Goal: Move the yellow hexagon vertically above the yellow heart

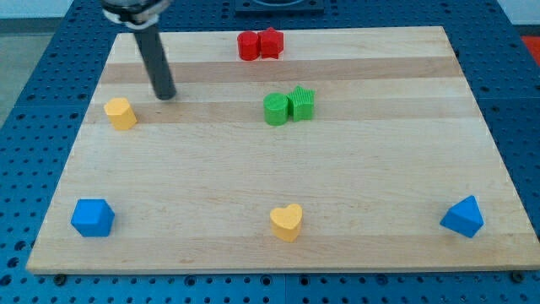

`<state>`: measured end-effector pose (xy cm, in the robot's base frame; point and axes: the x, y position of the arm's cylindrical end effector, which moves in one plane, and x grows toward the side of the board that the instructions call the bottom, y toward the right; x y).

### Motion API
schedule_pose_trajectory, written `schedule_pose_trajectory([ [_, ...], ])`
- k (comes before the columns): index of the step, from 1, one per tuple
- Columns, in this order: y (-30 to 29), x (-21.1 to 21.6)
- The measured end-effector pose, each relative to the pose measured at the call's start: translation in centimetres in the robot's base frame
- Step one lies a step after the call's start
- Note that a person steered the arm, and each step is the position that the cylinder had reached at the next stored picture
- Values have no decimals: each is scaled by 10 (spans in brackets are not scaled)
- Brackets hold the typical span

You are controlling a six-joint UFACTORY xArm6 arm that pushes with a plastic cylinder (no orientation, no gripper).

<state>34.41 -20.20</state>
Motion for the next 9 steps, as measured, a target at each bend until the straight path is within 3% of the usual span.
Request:
schedule_pose_trajectory([
  [2,-101,2],
  [4,-65,45],
  [9,55,61],
])
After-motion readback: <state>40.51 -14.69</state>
